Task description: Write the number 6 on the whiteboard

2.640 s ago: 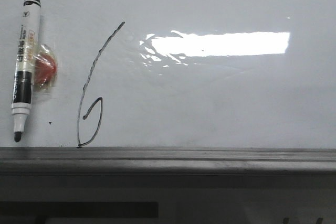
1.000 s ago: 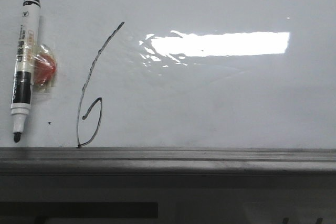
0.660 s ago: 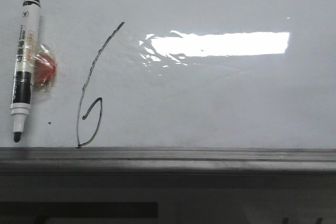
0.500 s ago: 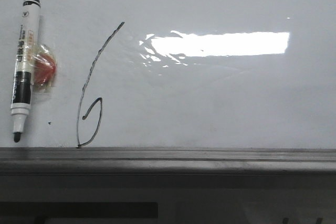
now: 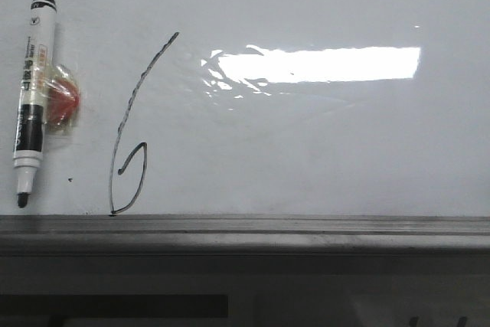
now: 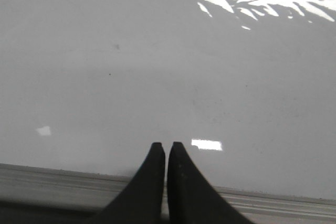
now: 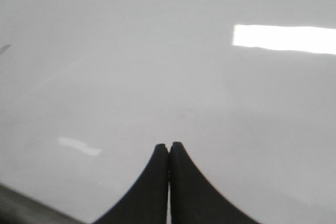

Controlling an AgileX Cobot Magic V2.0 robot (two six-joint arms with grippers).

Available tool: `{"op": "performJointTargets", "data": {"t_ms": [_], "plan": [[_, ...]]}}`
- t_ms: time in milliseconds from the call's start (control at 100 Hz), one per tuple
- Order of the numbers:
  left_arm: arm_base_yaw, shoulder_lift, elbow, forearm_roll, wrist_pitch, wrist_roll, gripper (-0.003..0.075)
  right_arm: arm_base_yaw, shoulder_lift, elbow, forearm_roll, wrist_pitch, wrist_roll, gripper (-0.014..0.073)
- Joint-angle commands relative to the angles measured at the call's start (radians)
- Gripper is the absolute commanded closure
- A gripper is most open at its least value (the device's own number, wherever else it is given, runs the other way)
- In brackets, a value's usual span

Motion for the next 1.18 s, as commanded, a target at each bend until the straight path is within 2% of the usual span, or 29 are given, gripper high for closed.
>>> {"op": "performJointTargets", "data": {"t_ms": [0, 120, 250, 320, 450, 600, 1170], "plan": [[-0.006, -0.031, 0.045, 0.001, -0.043, -0.014, 0.0739, -0.138, 0.008, -0.003, -0.013, -0.139, -0.004, 0.0648], [-0.006, -0.031, 0.045, 0.001, -0.043, -0.014, 0.0739, -0.279, 0.003, 0.047, -0.013, -0.177, -0.003, 0.0648], [-0.006, -0.031, 0.045, 0.001, -0.043, -0.014, 0.0739, -0.371, -0.072, 0.111, -0.013, -0.173, 0.038, 0.0648], [-0.006, -0.031, 0.045, 0.001, -0.043, -0.014, 0.0739, -0.395, -0.114, 0.106, -0.013, -0.053, 0.053, 0.0648], [-0.006, -0.031, 0.045, 0.001, -0.043, -0.014, 0.0739, -0.404, -0.198, 0.109, -0.013, 0.124, 0.051, 0.0648], [-0.006, -0.029, 0.045, -0.004, -0.043, -0.014, 0.0739, -0.404, -0.193, 0.109, -0.013, 0.282, 0.051, 0.0648], [-0.006, -0.029, 0.045, -0.004, -0.043, -0.014, 0.0739, -0.404, -0.193, 0.109, -0.013, 0.280, 0.051, 0.0648]]}}
